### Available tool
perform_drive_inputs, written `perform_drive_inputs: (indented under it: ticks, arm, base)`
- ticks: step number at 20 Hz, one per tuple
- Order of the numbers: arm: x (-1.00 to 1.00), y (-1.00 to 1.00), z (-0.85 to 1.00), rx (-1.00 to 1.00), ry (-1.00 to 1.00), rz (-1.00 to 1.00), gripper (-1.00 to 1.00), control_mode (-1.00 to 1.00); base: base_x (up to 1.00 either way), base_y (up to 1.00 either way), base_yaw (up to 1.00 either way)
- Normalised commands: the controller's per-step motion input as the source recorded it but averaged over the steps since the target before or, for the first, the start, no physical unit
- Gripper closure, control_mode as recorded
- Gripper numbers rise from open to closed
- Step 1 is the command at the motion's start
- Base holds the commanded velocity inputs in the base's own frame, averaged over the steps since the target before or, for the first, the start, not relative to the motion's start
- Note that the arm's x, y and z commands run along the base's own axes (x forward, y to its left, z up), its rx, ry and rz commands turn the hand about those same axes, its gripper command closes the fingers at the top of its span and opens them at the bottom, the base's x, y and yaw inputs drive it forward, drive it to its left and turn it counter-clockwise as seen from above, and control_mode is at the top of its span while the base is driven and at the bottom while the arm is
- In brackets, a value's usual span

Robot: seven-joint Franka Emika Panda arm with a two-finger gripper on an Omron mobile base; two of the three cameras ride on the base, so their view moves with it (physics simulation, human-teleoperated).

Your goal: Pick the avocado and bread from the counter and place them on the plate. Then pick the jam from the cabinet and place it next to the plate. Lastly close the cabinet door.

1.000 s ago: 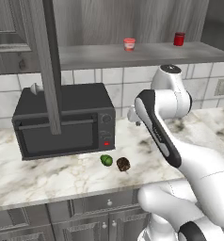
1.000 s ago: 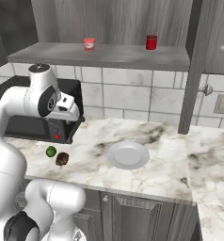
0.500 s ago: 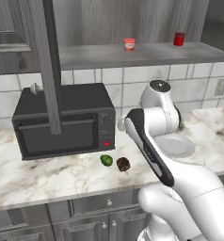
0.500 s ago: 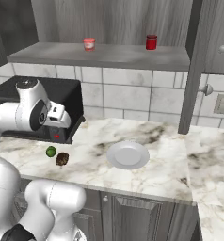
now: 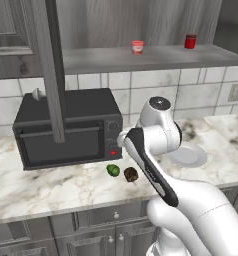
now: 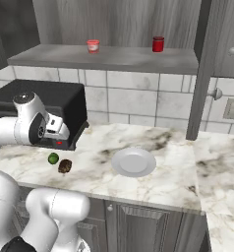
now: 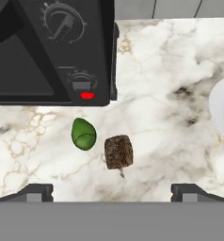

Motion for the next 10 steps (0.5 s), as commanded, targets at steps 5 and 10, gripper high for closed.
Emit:
perform_drive_inputs:
  ticks: [5, 10]
  arm:
    - [0.07, 0.06, -0.23, 0.0, 0.06, 0.0, -1.0, -1.0]
    - [0.0, 0.0, -0.25, 0.0, 0.08, 0.0, -1.0, -1.0]
  base:
    - [0.0, 0.0, 0.0]
    - [0.0, 0.0, 0.0]
